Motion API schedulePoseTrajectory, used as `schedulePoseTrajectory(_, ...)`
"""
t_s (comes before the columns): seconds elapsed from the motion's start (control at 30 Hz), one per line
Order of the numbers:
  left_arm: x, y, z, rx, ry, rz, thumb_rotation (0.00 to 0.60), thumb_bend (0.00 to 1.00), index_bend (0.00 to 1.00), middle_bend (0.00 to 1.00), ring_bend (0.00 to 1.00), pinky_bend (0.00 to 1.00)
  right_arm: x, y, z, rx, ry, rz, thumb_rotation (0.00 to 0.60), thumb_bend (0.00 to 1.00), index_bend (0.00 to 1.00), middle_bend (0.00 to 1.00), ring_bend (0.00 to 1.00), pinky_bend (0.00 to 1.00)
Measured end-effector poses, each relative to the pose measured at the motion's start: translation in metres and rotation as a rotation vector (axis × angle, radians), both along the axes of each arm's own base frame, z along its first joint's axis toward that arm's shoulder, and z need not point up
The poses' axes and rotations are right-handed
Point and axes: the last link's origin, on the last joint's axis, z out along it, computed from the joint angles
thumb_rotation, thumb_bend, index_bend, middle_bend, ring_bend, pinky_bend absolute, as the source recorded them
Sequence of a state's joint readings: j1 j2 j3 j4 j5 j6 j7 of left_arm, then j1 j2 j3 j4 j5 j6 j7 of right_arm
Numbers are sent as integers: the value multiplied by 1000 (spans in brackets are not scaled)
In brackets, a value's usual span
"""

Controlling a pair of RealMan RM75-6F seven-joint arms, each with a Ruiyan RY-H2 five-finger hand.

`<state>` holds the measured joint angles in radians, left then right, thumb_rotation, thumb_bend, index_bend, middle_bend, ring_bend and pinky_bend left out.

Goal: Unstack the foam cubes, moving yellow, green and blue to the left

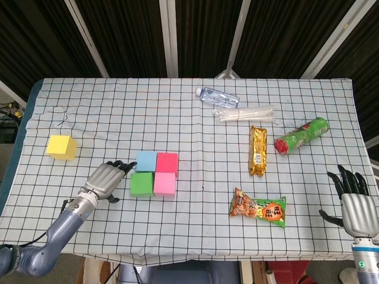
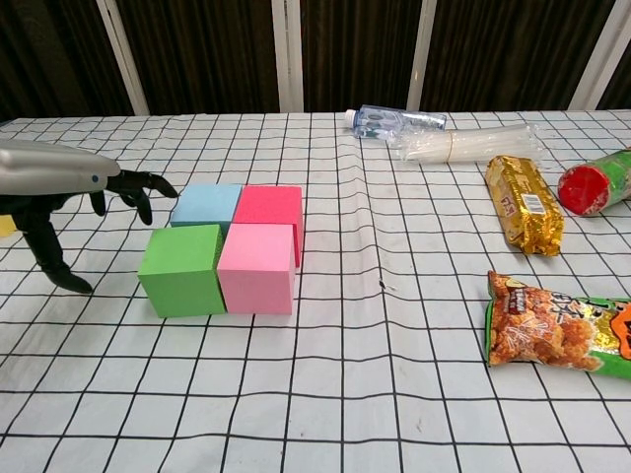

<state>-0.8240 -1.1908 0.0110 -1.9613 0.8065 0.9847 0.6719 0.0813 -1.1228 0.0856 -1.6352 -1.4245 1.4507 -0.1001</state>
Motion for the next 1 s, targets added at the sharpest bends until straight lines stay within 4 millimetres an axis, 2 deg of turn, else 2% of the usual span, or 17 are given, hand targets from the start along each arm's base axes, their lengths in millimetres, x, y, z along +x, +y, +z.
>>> schedulePoseTrajectory(0.3,2,2,-7,-9,14,0,600,0,0,155,151,235,0,0,0,3,-4,0,600,59,170,23,67,0)
schedulePoseTrajectory(0.53,14,15,-28,-14,-31,-14,600,0,0,135,144,221,-1,1,2,1,-7,-5,600,59,170,22,74,0)
schedulePoseTrajectory(0.67,21,22,-38,-21,-46,-16,600,0,0,118,82,182,-2,0,2,-1,-8,-5,600,59,170,23,81,0)
schedulePoseTrajectory(0.83,30,26,-45,-12,-65,-37,600,0,0,85,55,174,-2,1,2,2,-8,-5,600,59,169,23,101,0)
schedulePoseTrajectory(0.9,34,26,-47,-18,-78,-49,600,0,0,96,60,179,-2,1,3,2,-8,-7,600,59,169,23,109,0)
schedulePoseTrajectory(1.0,37,22,-50,-37,-79,-65,600,0,2,157,124,230,-2,1,3,1,-10,-11,600,58,170,23,114,0)
